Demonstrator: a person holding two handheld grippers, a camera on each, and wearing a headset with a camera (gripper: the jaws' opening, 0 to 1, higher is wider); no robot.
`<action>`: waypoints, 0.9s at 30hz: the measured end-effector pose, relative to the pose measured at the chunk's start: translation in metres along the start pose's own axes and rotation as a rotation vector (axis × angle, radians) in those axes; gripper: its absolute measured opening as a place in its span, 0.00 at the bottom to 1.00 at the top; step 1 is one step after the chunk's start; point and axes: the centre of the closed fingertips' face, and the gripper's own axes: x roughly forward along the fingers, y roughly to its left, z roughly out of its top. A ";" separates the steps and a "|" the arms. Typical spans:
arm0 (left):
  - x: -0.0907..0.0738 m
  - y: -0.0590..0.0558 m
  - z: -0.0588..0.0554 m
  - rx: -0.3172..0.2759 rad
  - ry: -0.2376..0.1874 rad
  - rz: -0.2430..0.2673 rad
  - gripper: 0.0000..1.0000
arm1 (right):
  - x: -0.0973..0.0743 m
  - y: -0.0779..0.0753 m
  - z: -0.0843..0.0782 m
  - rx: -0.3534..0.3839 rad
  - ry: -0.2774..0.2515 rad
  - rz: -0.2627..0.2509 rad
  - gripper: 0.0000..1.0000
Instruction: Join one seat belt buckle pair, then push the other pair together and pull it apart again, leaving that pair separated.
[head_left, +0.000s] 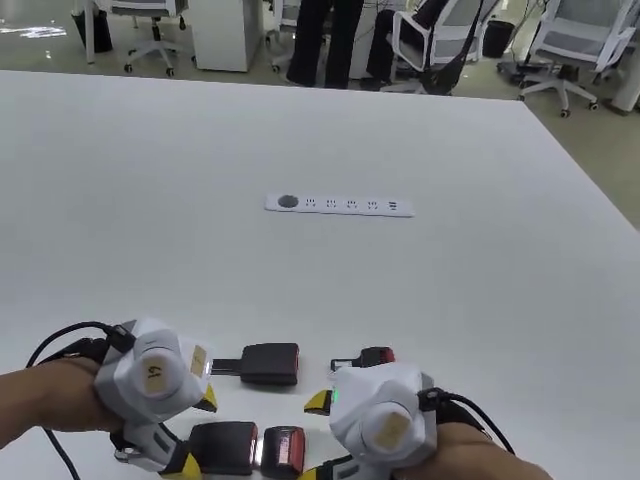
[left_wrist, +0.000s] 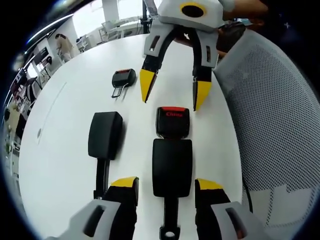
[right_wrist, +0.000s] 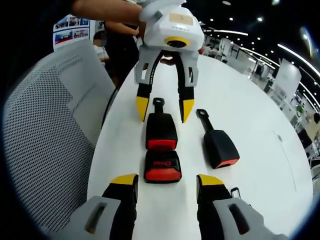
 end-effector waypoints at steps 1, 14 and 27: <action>-0.002 0.002 0.001 0.000 -0.003 0.003 0.47 | -0.003 -0.003 0.000 0.005 -0.001 -0.007 0.46; -0.024 0.028 0.025 -0.030 -0.079 0.058 0.54 | -0.029 -0.036 -0.003 0.035 -0.016 -0.084 0.50; -0.035 0.069 0.042 -0.058 -0.138 0.109 0.55 | -0.054 -0.080 -0.022 0.047 0.001 -0.154 0.50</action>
